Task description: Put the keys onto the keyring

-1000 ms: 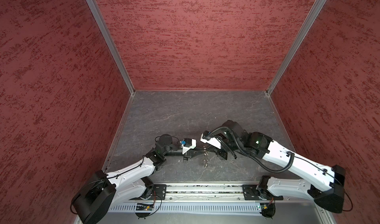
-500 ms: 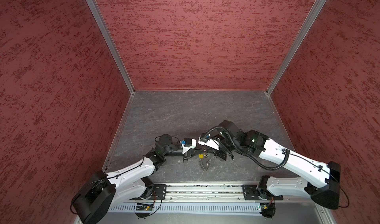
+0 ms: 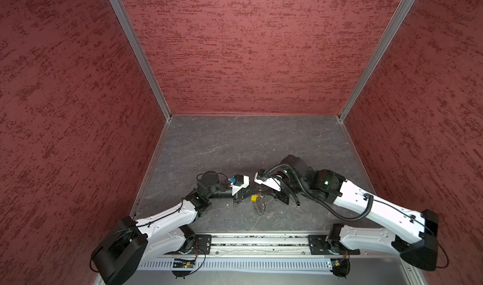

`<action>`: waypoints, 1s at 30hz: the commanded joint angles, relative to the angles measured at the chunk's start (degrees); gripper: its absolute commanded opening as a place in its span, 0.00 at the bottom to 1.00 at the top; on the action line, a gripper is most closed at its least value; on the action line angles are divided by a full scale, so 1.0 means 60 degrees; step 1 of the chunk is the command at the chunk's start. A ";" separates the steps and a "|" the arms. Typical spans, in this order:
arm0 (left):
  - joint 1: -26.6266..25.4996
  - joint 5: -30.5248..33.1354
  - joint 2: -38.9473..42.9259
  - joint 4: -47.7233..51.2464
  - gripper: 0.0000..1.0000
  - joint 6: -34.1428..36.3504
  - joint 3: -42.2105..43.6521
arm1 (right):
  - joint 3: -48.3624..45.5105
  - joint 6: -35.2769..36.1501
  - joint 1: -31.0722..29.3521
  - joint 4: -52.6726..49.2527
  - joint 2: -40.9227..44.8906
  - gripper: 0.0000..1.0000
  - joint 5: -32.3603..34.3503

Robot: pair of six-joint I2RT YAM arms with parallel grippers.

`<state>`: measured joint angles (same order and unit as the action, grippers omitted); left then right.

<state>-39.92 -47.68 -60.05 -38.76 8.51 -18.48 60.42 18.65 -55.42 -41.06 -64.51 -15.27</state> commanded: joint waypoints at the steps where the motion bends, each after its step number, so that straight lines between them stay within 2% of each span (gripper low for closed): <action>1: -0.0024 0.0070 -0.0062 -0.1083 0.00 -0.0305 0.0175 | -0.0355 -0.0291 0.0095 0.0925 0.0607 0.20 0.0348; 11: 0.0074 -0.0275 -0.0314 -0.2395 0.00 -0.0861 0.0450 | -0.1189 -0.0760 0.0110 0.2109 0.1128 0.19 -0.0617; 16: 0.0128 -0.0535 -0.0427 -0.2910 0.00 -0.1084 0.0529 | -0.1403 -0.0862 0.0110 0.2238 0.1113 0.14 -0.0665; 21: 0.0181 -0.0798 -0.0519 -0.3720 0.00 -0.1424 0.0677 | -0.1606 -0.0921 0.0110 0.2395 0.1164 0.14 -0.0611; 30: 0.0196 -0.0906 -0.0784 -0.4376 0.00 -0.1588 0.0725 | -0.1862 -0.1109 0.0110 0.2997 0.1260 0.15 -0.1147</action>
<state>-38.89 -51.90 -64.45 -60.18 -0.05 -14.15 49.65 12.75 -54.92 -26.33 -57.69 -20.25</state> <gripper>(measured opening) 0.046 0.145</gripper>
